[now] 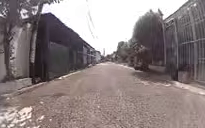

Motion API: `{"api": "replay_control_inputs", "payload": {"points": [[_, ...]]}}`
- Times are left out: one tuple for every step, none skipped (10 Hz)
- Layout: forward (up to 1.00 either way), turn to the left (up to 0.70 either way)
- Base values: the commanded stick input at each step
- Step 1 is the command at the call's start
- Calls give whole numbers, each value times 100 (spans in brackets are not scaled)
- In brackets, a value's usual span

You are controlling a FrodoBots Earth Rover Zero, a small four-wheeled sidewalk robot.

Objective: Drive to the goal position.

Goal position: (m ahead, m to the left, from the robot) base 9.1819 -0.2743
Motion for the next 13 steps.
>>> {"api": "replay_control_inputs", "payload": {"points": [[100,0],[100,0],[100,14],[100,27],[100,27],[100,8],[100,0],[100,0],[100,21],[100,27],[100,19],[100,2],[100,0]]}}
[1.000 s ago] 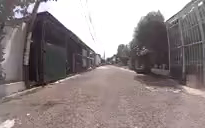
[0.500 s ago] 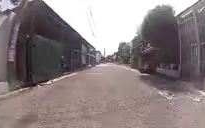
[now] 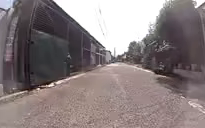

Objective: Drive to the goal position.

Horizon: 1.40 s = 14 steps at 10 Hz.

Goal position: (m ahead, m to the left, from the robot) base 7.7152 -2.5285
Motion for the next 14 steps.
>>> {"api": "replay_control_inputs", "payload": {"points": [[100,0],[100,0],[100,-4],[100,-17],[100,-27],[100,0],[100,0],[100,0],[100,0],[100,0],[100,0],[100,0],[100,0],[100,-11]]}}
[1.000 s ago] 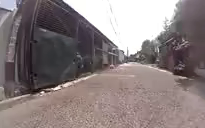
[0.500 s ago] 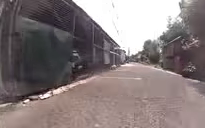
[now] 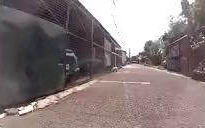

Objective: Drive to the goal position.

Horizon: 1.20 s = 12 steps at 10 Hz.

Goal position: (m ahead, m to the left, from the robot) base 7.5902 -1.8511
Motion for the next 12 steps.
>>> {"api": "replay_control_inputs", "payload": {"points": [[100,-27],[100,-27],[100,-19],[100,-6],[100,-22],[100,-27],[100,-27],[100,-27],[100,-27],[100,-27],[100,-27],[100,0]]}}
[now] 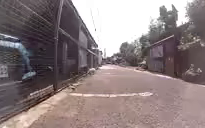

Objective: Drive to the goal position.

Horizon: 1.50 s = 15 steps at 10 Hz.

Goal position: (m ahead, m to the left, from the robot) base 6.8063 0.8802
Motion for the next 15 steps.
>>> {"api": "replay_control_inputs", "payload": {"points": [[100,0],[100,0],[100,0],[100,0],[100,0],[100,0],[100,8],[100,26],[100,27],[100,13],[100,0],[100,0],[100,0],[100,0],[100,0]]}}
